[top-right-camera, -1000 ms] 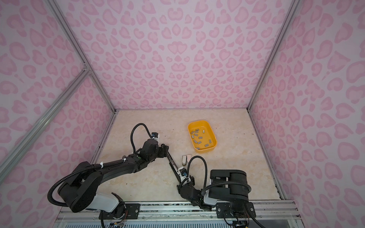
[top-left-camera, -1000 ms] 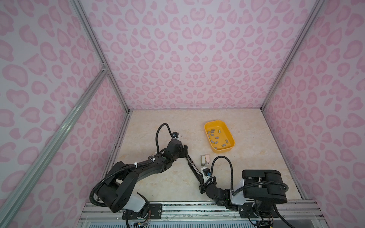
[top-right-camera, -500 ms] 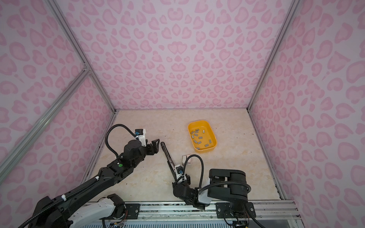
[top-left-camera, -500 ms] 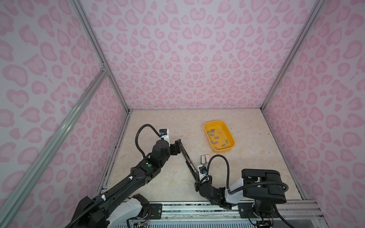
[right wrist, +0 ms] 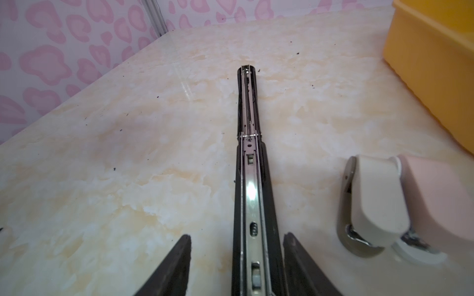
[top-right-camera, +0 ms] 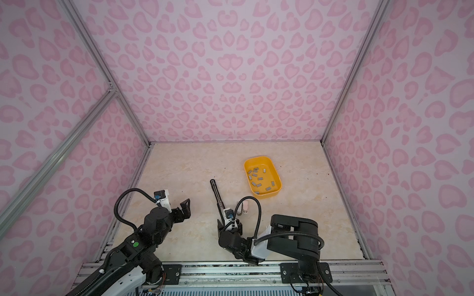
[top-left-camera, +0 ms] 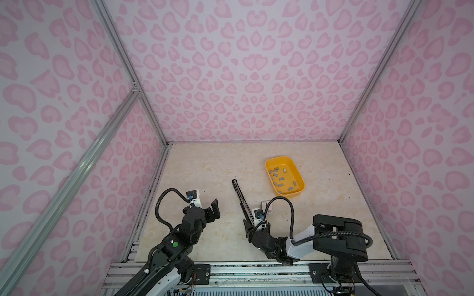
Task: Load the staples into the stapler
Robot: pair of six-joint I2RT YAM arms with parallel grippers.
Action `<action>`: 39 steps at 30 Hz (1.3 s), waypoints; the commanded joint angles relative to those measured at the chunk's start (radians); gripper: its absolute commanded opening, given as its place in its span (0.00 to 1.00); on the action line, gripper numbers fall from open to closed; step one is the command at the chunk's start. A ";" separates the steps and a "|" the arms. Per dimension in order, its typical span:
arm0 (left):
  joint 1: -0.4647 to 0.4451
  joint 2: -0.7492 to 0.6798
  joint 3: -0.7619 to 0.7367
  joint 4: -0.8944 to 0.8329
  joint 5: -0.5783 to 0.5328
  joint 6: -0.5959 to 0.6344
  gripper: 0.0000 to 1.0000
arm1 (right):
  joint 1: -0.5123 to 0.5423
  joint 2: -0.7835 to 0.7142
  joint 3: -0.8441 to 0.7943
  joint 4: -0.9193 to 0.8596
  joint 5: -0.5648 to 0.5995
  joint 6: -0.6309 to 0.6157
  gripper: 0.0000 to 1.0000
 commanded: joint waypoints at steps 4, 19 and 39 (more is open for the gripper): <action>0.000 0.023 0.026 -0.011 0.061 0.014 0.96 | 0.027 -0.222 -0.081 -0.097 0.075 0.028 0.67; -0.003 0.097 0.103 0.142 0.194 0.130 0.96 | -0.177 -1.183 0.075 -1.086 -0.245 0.154 0.95; -0.147 0.524 0.216 0.507 0.380 0.531 0.78 | -0.413 -1.545 0.129 -1.148 -0.379 -0.027 0.94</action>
